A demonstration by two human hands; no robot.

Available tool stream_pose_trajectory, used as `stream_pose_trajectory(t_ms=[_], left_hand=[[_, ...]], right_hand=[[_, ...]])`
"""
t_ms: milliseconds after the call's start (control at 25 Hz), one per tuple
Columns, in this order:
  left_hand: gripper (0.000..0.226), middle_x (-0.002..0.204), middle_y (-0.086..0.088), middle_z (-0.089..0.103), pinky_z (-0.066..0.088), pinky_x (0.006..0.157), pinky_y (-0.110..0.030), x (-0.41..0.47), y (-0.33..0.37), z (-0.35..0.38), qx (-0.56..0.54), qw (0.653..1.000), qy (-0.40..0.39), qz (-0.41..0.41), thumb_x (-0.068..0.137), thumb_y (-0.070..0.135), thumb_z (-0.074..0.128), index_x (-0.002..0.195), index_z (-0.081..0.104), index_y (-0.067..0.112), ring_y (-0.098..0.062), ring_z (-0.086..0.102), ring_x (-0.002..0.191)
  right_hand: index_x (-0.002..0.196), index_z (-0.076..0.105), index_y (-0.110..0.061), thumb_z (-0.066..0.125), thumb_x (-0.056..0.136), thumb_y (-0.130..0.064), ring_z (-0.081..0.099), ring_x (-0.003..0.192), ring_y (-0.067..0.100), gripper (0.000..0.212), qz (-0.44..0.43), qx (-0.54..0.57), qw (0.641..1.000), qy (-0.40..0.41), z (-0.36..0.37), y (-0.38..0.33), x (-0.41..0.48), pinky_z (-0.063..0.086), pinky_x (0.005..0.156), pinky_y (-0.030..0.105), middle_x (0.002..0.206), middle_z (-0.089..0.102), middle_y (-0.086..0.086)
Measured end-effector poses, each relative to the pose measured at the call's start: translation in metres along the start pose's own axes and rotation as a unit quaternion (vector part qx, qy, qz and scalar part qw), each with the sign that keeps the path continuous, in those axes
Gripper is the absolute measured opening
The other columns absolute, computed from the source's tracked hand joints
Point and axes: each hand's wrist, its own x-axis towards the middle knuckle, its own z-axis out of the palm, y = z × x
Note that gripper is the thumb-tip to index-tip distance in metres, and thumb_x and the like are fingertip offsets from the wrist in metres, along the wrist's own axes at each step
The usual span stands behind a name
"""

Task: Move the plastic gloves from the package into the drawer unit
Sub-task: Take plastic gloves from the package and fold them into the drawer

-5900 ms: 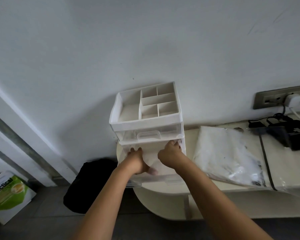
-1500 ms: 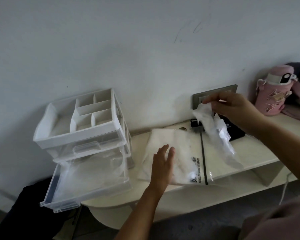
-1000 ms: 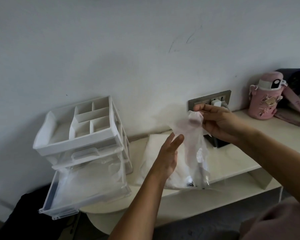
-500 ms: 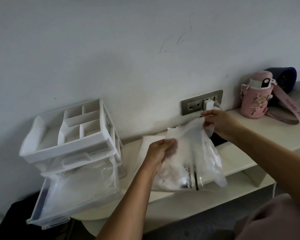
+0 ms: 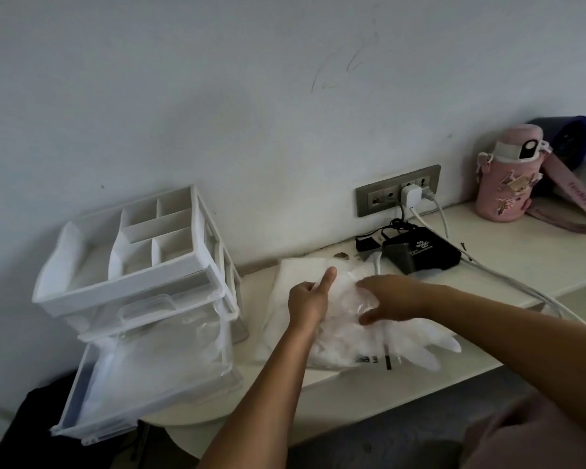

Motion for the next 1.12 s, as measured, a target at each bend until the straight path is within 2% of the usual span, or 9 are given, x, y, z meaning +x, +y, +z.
stream_pose_trajectory(t_ms=[160, 360, 520, 600, 720, 800, 880, 1000, 1120], left_hand=[[0.052, 0.055, -0.004, 0.050, 0.040, 0.055, -0.031, 0.003, 0.007, -0.016, 0.171, 0.976, 0.049, 0.127, 0.097, 0.037, 0.050, 0.055, 0.040, 0.008, -0.016, 0.043, 0.051], [0.042, 0.098, -0.013, 0.069, 0.045, 0.076, -0.034, -0.010, 0.034, -0.036, 0.391, 0.883, 0.123, 0.228, 0.103, 0.031, 0.033, 0.098, 0.066, 0.006, -0.031, 0.063, 0.096], [0.038, 0.088, -0.010, 0.069, 0.039, 0.067, -0.033, -0.039, 0.071, -0.068, 0.431, 0.822, 0.182, 0.326, 0.102, 0.035, 0.036, 0.092, 0.063, 0.010, -0.031, 0.063, 0.086], [0.029, 0.077, -0.007, 0.068, 0.045, 0.065, -0.033, -0.050, 0.082, -0.092, 0.384, 0.836, 0.116, 0.374, 0.099, 0.032, 0.047, 0.091, 0.065, 0.011, -0.025, 0.064, 0.076], [0.014, 0.063, 0.002, 0.065, 0.049, 0.061, -0.023, -0.070, 0.085, -0.131, 0.277, 0.879, -0.028, 0.386, 0.094, 0.024, 0.059, 0.093, 0.070, 0.015, -0.004, 0.059, 0.053], [0.012, 0.062, 0.004, 0.064, 0.045, 0.057, -0.016, -0.081, 0.085, -0.155, 0.254, 0.878, -0.033, 0.405, 0.092, 0.023, 0.061, 0.092, 0.070, 0.015, -0.002, 0.058, 0.052], [0.012, 0.061, 0.005, 0.063, 0.044, 0.055, -0.015, -0.094, 0.084, -0.176, 0.239, 0.872, -0.028, 0.427, 0.093, 0.022, 0.060, 0.093, 0.070, 0.015, -0.003, 0.058, 0.052], [0.015, 0.071, 0.005, 0.068, 0.052, 0.065, -0.021, -0.108, 0.080, -0.196, 0.238, 0.859, -0.024, 0.452, 0.094, 0.021, 0.057, 0.097, 0.069, 0.013, -0.007, 0.065, 0.065], [0.012, 0.084, 0.010, 0.071, 0.052, 0.076, -0.015, -0.115, 0.078, -0.212, 0.143, 0.871, -0.010, 0.471, 0.094, 0.018, 0.056, 0.096, 0.068, 0.015, -0.005, 0.069, 0.080]], right_hand=[[0.150, 0.020, -0.010, 0.033, 0.103, -0.025, 0.018, 0.144, 0.023, 0.051, 0.015, -0.052, 0.997, -0.064, 0.008, 0.011, 0.001, 0.020, 0.111, 0.029, 0.159, 0.002, 0.006], [0.152, -0.001, -0.015, 0.026, 0.104, -0.025, 0.012, 0.145, 0.028, 0.055, 0.059, -0.064, 0.993, -0.084, 0.013, 0.014, 0.010, 0.014, 0.116, 0.035, 0.159, -0.006, 0.010], [0.152, -0.003, -0.018, 0.025, 0.104, -0.027, 0.015, 0.145, 0.030, 0.056, 0.082, -0.066, 0.990, -0.094, 0.010, 0.009, 0.010, 0.015, 0.116, 0.036, 0.159, -0.006, 0.011], [0.152, 0.007, -0.014, 0.026, 0.104, -0.028, 0.022, 0.143, 0.029, 0.053, 0.084, -0.067, 0.990, -0.088, 0.004, 0.006, 0.007, 0.020, 0.114, 0.033, 0.159, 0.004, 0.013], [0.131, 0.051, -0.006, 0.034, 0.101, -0.019, 0.046, 0.127, 0.029, 0.037, 0.036, -0.108, 0.993, -0.014, -0.003, 0.000, 0.006, 0.038, 0.104, 0.034, 0.137, 0.050, 0.015], [0.105, 0.065, -0.006, 0.043, 0.097, -0.021, 0.060, 0.103, 0.025, 0.027, 0.017, -0.032, 0.990, 0.139, -0.022, -0.009, 0.005, 0.048, 0.087, 0.031, 0.110, 0.064, 0.010], [0.103, 0.062, -0.016, 0.059, 0.090, -0.037, 0.059, 0.096, 0.015, 0.025, -0.027, 0.162, 0.952, 0.258, -0.041, -0.024, -0.001, 0.047, 0.083, 0.028, 0.103, 0.061, -0.004], [0.132, 0.045, -0.024, 0.072, 0.072, -0.053, 0.052, 0.116, 0.006, 0.072, -0.152, 0.434, 0.875, 0.149, -0.063, -0.067, -0.027, 0.042, 0.100, 0.027, 0.126, 0.055, -0.009], [0.134, 0.046, -0.016, 0.077, 0.059, -0.060, 0.060, 0.114, 0.014, 0.093, -0.230, 0.500, 0.835, 0.014, -0.059, -0.111, -0.039, 0.048, 0.094, 0.029, 0.125, 0.062, 0.001]])
